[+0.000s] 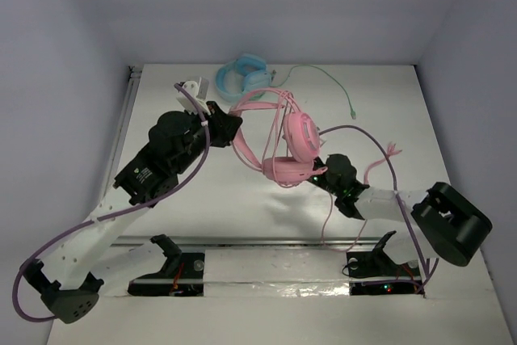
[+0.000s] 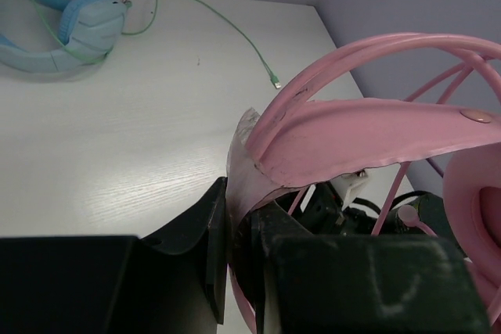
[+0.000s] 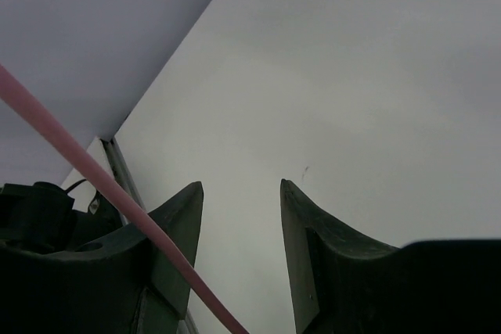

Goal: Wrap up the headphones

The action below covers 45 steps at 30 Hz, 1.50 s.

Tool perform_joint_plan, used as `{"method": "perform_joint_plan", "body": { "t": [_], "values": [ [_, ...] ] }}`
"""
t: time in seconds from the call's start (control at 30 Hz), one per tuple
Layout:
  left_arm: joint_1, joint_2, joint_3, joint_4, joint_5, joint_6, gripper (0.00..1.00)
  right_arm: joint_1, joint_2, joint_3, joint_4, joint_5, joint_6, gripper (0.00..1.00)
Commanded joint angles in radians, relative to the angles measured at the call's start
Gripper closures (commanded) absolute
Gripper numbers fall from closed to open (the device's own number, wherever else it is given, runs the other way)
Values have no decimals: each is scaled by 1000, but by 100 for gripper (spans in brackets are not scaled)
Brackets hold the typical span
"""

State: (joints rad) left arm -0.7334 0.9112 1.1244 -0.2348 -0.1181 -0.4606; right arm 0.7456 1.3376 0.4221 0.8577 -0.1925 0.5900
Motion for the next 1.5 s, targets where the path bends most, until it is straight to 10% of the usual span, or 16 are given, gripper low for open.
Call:
{"method": "perform_joint_plan", "body": {
  "t": [0.0, 1.07, 1.2, 1.47],
  "values": [
    [38, 9, 74, 178, 15, -72, 100, -5, 57, -34, 164, -28, 79, 50],
    [414, 238, 35, 402, 5, -248, 100, 284, 133, -183, 29, 228, 277, 58],
    [414, 270, 14, 414, -58, -239, 100, 371, 108, -79, -138, 249, 272, 94],
    [414, 291, -92, 454, -186, -214, 100, 581, -17, 148, -637, 373, 255, 100]
  ]
}}
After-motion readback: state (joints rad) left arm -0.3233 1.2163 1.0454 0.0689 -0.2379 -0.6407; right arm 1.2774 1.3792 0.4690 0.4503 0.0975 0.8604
